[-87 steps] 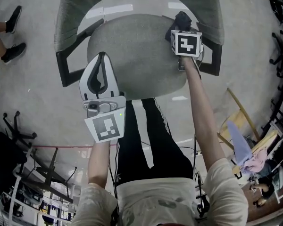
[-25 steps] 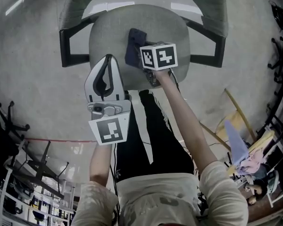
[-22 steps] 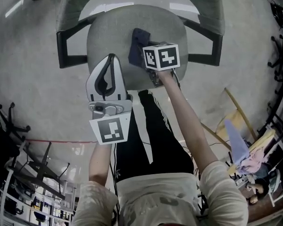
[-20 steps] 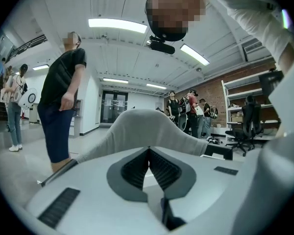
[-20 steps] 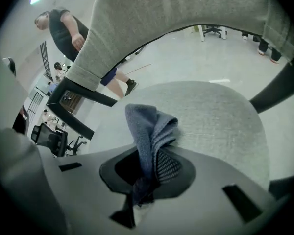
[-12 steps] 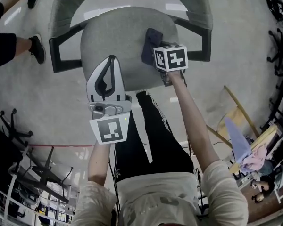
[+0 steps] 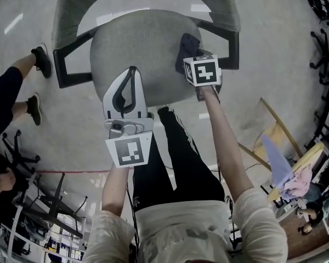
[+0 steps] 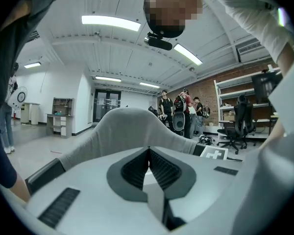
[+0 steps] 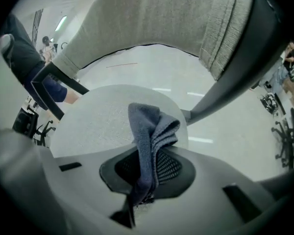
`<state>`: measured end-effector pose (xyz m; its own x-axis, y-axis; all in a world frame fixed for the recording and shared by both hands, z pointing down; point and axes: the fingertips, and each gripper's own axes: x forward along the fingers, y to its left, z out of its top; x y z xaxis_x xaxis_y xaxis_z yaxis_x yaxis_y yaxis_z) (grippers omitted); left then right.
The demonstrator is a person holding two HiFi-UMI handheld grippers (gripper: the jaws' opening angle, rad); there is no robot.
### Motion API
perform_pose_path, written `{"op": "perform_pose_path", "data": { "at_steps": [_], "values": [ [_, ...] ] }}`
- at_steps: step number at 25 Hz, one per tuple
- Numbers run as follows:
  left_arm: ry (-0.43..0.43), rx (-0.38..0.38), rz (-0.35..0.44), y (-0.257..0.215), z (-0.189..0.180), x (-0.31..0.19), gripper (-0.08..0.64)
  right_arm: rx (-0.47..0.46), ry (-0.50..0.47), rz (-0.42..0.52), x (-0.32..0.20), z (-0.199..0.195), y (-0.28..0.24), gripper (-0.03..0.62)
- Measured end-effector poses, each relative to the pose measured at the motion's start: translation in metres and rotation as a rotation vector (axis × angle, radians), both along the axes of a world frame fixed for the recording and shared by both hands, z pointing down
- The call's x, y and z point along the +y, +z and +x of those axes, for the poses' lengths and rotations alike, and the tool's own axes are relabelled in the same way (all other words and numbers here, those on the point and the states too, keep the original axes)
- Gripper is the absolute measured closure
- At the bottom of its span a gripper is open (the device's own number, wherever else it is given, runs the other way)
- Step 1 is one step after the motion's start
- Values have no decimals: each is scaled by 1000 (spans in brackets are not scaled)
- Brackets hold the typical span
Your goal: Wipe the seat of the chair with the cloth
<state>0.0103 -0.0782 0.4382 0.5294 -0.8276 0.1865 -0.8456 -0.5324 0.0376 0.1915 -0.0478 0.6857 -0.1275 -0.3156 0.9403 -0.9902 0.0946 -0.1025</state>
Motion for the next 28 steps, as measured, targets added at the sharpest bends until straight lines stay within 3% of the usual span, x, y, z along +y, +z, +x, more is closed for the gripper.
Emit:
{"op": "perform_pose_path", "data": {
  "at_steps": [8,20,24,28],
  "values": [
    [4,-4,-5,0,0,-2,545,111,-4,-6,4,12,-5,542],
    [-34,-5,-10,3,-17,-5,545,130,24,-16,1,13,-6,543],
    [-116,13,-26,-2,-46,-3,545,38,-3,59,-6,-16,-34,543],
    [-156,-25,-27,-1,-83,0,545,-113,-52,114,-9,-91,-61,543]
  ]
}}
